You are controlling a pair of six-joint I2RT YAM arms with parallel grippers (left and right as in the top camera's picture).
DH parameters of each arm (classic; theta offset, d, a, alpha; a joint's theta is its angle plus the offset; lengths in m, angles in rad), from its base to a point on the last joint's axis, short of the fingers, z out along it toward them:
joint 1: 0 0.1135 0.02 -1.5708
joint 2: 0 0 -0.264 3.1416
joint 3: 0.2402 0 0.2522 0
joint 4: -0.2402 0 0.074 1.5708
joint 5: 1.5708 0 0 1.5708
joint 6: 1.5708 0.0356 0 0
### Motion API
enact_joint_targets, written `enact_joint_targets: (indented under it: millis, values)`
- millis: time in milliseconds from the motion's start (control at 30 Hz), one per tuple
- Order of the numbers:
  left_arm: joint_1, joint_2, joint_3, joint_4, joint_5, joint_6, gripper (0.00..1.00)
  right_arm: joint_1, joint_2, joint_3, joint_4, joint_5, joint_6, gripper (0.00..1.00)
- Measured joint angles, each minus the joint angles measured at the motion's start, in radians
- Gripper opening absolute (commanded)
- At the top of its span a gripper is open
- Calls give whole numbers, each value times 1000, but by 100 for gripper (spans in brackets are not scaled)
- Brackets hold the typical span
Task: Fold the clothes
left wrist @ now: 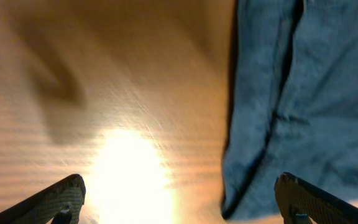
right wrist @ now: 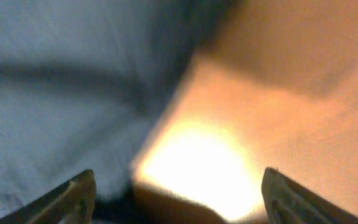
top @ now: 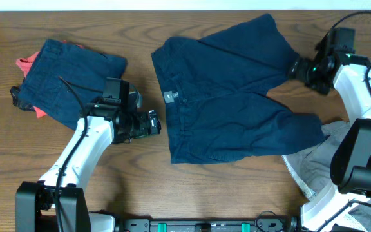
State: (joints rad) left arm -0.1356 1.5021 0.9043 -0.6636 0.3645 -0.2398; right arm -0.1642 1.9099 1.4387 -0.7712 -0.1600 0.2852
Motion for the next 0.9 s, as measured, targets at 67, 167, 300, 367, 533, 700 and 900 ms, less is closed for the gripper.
enact_joint_targets:
  millis: [67, 167, 300, 367, 533, 700, 900]
  values:
    - [0, 0, 0, -34, 44, -1, 98, 6, 6, -6, -124, 11, -8, 86]
    - [-1, 0, -1, -79, 109, -1, 98, 9, 8, -8, -250, 30, -13, 86]
    - [-23, 0, -2, -98, 156, -33, 98, 9, 8, -9, -374, 45, -16, 87]
    - [-50, 0, -5, -98, 164, -61, 98, 9, 8, -9, -421, 48, -16, 87]
    - [-167, 0, -21, -99, 183, -171, 98, 1, -5, -16, -480, 50, -14, 89]
    - [-281, 0, -26, -107, 142, -362, 98, -40, -117, -59, -482, 50, 9, 92]
    - [-385, 0, -99, 11, 69, -620, 98, -105, -339, -192, -430, 45, 61, 94]
